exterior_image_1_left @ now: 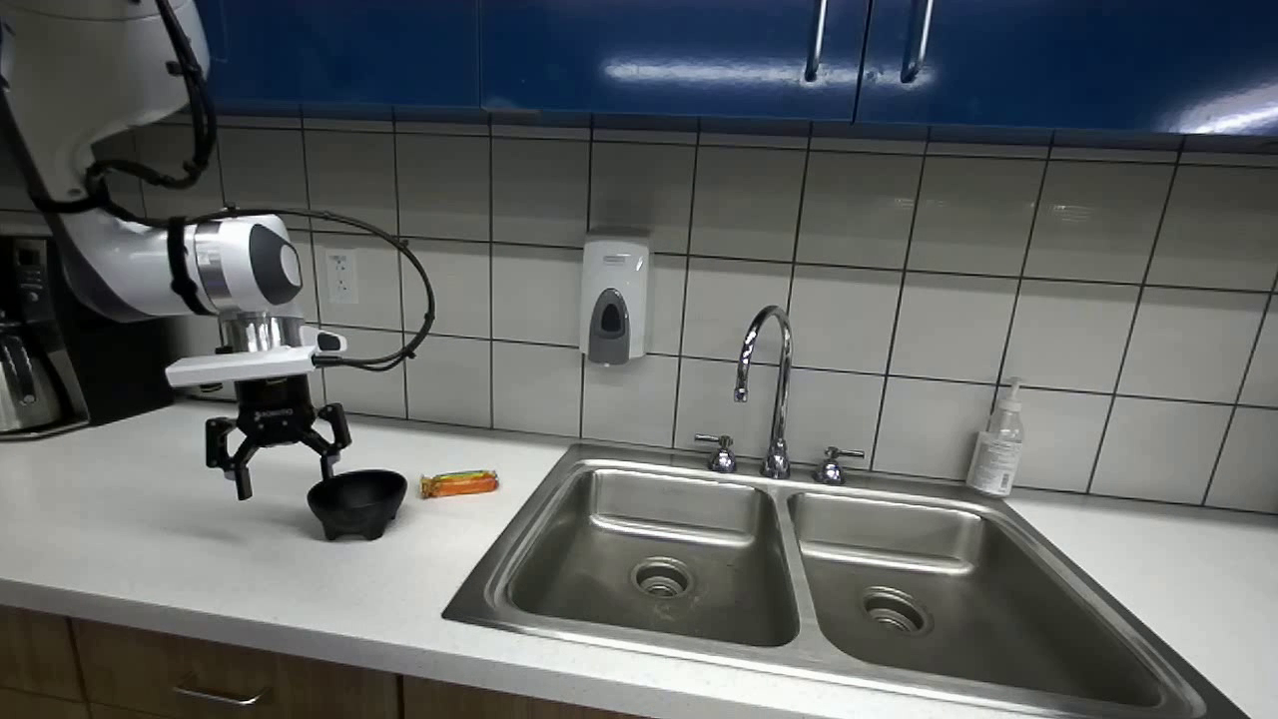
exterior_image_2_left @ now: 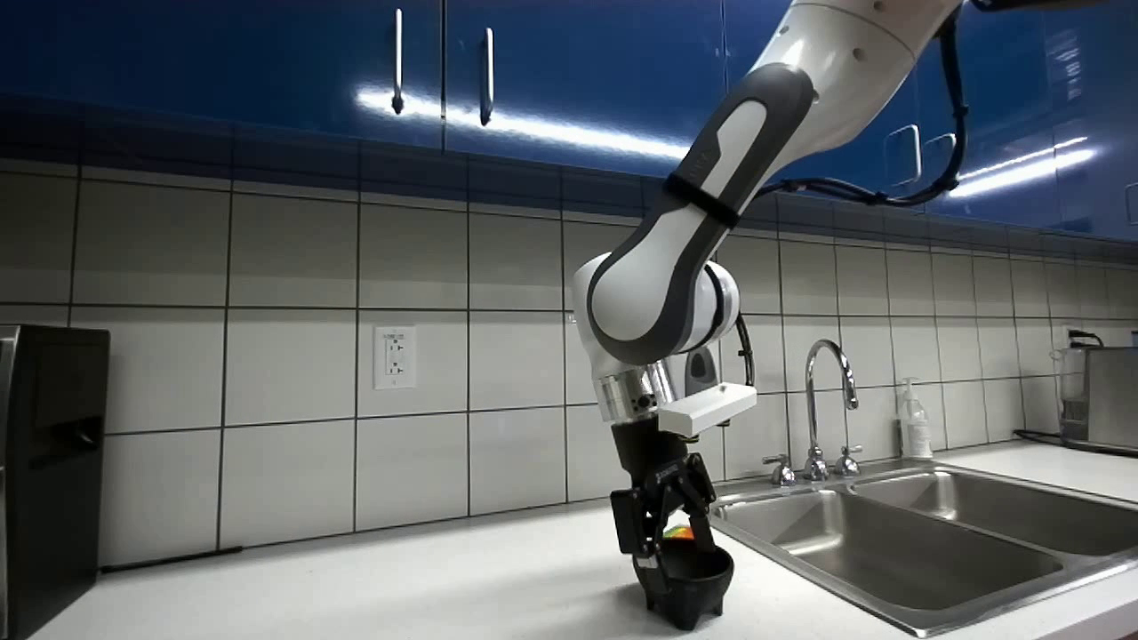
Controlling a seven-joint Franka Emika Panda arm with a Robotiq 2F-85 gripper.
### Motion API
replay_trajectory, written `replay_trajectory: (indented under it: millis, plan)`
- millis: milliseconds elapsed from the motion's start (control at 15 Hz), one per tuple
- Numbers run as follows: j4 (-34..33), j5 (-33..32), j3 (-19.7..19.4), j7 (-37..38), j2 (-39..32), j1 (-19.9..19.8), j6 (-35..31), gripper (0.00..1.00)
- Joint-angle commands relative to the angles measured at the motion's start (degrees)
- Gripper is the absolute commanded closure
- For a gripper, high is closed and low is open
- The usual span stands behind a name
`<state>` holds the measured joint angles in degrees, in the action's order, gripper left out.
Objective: Pick up the black bowl and put it in the sink
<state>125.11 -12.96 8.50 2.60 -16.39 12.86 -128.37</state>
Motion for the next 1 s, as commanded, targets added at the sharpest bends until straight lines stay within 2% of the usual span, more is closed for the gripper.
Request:
replay_trajectory:
  millis: [0, 400, 467, 533, 600, 933]
  plan:
    - [-7.53, -0.86, -0.91, 1.38, -6.19, 0.48, 3.33, 0.0]
    - [-14.11, -0.13, -1.71, 0.95, -11.93, 0.82, 5.5, 0.0]
    - [-14.81, 0.21, -1.68, 0.85, -12.51, 0.75, 5.89, 0.25]
    - [-15.4, 0.18, -1.74, 0.88, -12.94, 0.81, 6.13, 0.26]
    - [-15.8, 0.27, -1.77, 0.93, -13.22, 0.81, 6.3, 0.32]
    - [-16.76, 0.18, -1.99, 0.8, -13.46, 0.79, 6.63, 0.73]
